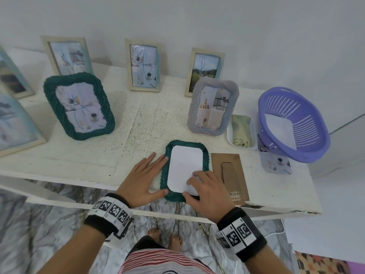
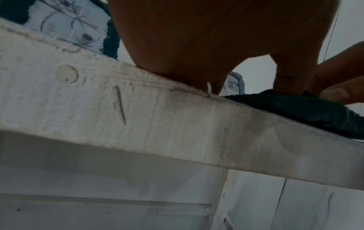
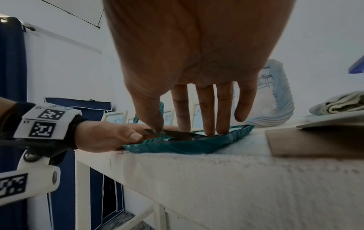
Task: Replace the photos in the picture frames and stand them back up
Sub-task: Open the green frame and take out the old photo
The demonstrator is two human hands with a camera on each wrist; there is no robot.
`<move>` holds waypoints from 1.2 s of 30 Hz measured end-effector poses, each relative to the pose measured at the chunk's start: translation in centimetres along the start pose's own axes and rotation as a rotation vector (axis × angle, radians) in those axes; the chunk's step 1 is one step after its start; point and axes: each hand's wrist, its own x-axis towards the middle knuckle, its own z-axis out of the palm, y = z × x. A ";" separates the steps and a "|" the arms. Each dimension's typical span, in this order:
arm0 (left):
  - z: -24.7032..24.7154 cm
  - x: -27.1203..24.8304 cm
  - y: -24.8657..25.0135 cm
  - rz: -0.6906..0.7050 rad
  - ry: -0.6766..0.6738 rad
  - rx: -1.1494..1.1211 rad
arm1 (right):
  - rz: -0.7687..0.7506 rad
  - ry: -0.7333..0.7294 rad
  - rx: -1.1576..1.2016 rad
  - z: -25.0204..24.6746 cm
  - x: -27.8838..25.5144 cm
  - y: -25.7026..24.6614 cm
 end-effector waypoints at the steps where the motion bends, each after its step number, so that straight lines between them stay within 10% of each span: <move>1: 0.0 0.0 0.1 -0.007 -0.002 0.015 | -0.001 0.015 0.007 0.0 0.0 -0.1; 11: 0.3 0.4 0.4 -0.020 0.027 0.064 | 0.004 0.188 0.097 -1.2 -1.0 -0.8; 26: 0.9 0.0 0.0 0.015 0.053 0.057 | 0.640 0.574 0.474 -4.6 -2.0 0.9; 36: -2.0 0.8 1.2 -0.075 0.074 -0.357 | 0.746 0.700 1.472 -4.4 -2.4 -0.3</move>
